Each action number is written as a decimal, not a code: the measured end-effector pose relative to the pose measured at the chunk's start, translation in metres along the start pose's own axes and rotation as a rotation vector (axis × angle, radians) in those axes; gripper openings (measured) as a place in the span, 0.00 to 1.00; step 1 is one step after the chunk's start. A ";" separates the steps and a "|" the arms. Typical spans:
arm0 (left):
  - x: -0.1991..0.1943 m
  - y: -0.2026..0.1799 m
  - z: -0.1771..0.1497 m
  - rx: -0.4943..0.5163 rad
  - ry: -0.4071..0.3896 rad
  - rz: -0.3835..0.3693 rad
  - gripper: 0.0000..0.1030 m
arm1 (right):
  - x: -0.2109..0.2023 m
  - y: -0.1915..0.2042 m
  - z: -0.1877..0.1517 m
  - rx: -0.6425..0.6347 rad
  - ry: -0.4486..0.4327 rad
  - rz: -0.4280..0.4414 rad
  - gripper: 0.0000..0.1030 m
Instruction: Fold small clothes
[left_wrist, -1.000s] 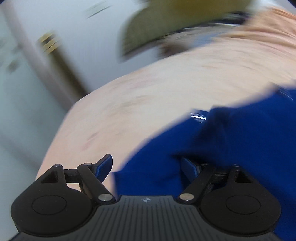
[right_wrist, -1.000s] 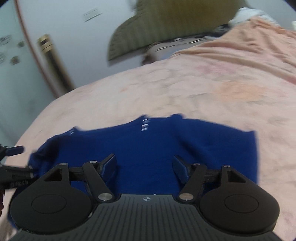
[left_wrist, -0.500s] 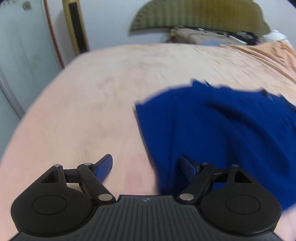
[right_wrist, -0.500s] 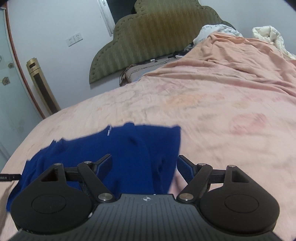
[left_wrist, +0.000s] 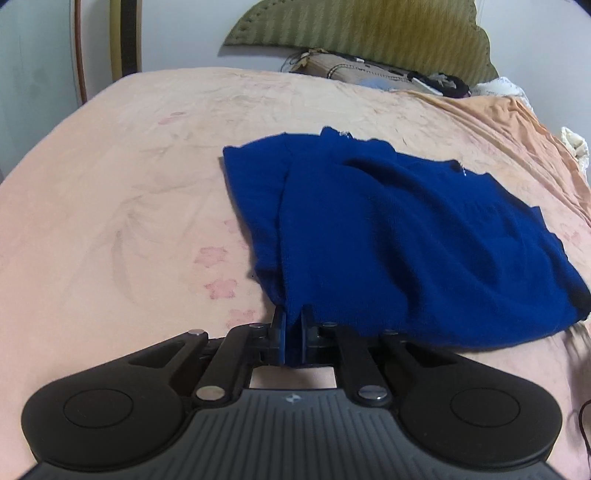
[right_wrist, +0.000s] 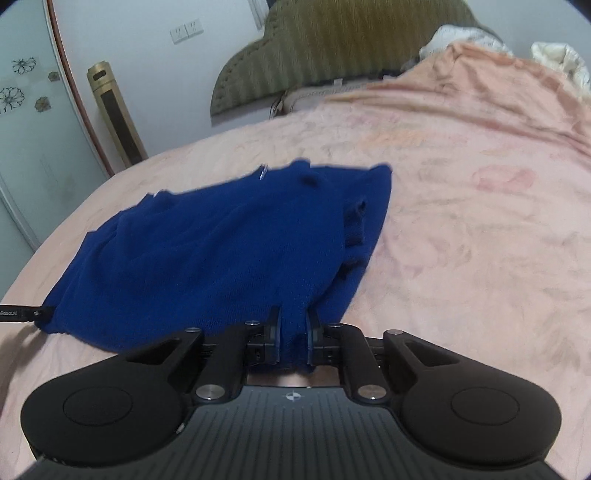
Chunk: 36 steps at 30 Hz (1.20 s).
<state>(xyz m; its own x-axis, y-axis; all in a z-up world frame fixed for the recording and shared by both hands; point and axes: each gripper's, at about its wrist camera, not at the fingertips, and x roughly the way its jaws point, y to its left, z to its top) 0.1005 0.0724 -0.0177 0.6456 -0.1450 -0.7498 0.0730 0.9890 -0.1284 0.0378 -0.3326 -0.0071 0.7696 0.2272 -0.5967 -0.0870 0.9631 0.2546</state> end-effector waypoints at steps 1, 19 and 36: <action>-0.004 -0.001 -0.001 0.008 -0.013 0.004 0.05 | -0.005 0.004 0.001 -0.030 -0.023 -0.028 0.10; -0.030 0.002 -0.020 0.055 -0.028 0.021 0.06 | -0.039 -0.023 0.013 0.018 -0.071 -0.063 0.64; -0.032 0.006 -0.037 0.105 -0.034 0.019 0.03 | -0.007 0.011 -0.003 -0.207 0.035 -0.200 0.05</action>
<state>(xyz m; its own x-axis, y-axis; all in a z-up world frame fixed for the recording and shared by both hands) 0.0526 0.0815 -0.0185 0.6726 -0.1271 -0.7290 0.1386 0.9893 -0.0446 0.0296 -0.3237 -0.0023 0.7623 0.0315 -0.6465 -0.0663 0.9974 -0.0295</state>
